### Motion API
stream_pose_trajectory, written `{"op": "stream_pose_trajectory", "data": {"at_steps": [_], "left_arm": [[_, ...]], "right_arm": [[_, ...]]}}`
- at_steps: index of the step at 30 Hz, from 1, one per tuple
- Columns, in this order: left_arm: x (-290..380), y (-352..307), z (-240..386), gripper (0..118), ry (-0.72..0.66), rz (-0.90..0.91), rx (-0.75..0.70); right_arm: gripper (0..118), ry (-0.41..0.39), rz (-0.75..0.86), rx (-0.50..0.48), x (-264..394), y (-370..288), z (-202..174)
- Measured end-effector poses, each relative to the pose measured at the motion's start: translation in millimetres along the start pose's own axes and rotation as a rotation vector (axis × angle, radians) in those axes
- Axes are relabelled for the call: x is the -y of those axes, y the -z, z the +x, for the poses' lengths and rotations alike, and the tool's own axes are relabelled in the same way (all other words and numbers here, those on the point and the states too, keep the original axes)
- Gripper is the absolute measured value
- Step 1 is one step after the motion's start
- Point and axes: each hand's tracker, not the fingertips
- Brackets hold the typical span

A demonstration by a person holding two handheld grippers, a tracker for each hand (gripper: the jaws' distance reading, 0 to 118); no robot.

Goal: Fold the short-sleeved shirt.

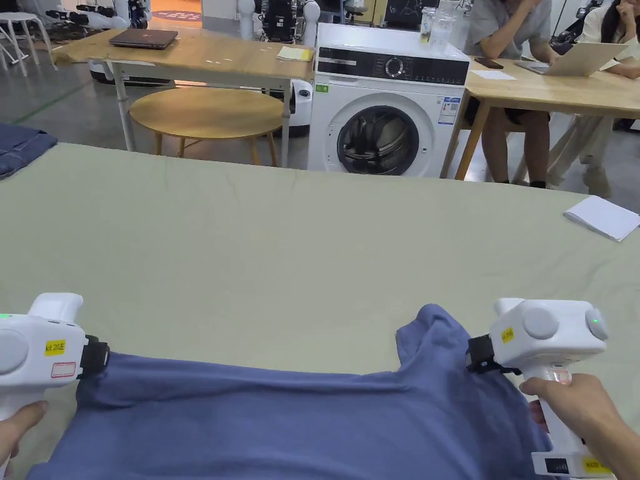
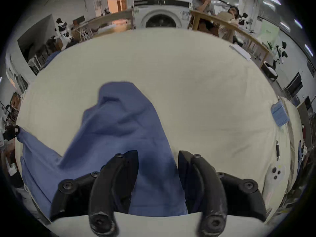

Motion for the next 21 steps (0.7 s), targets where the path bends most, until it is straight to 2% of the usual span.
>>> {"op": "stream_pose_trajectory", "data": {"at_steps": [3,4,6,8,12,17,21], "left_arm": [[1.4,0.5,-1.0,0,-0.009,-0.006,-0.002],[1.9,0.6,-1.0,0,-0.009,-0.006,-0.003],[2.8,2.1,-0.6,0,-0.009,-0.012,-0.003],[3.8,2.9,-0.3,0,-0.006,-0.011,-0.005],[6.5,0.4,-1.4,0,-0.019,-0.010,-0.004],[9.1,-22.6,-1.8,0,-0.025,0.022,0.010],[16.1,-50.8,-7.2,0,-0.047,0.066,0.029]], "right_arm": [[47,0.042,-0.004,-0.014,3.4,7.6,4.0],[38,0.048,0.006,-0.010,4.8,3.4,4.4],[0,0.043,0.033,0.000,9.3,-1.2,2.9],[0,0.032,0.036,-0.038,15.2,-3.4,2.1],[0,0.014,0.099,-0.013,22.9,-22.6,0.5],[0,0.041,0.203,-0.021,35.1,-78.9,0.1],[0,0.018,0.291,0.004,58.7,-127.8,0.1]]}}
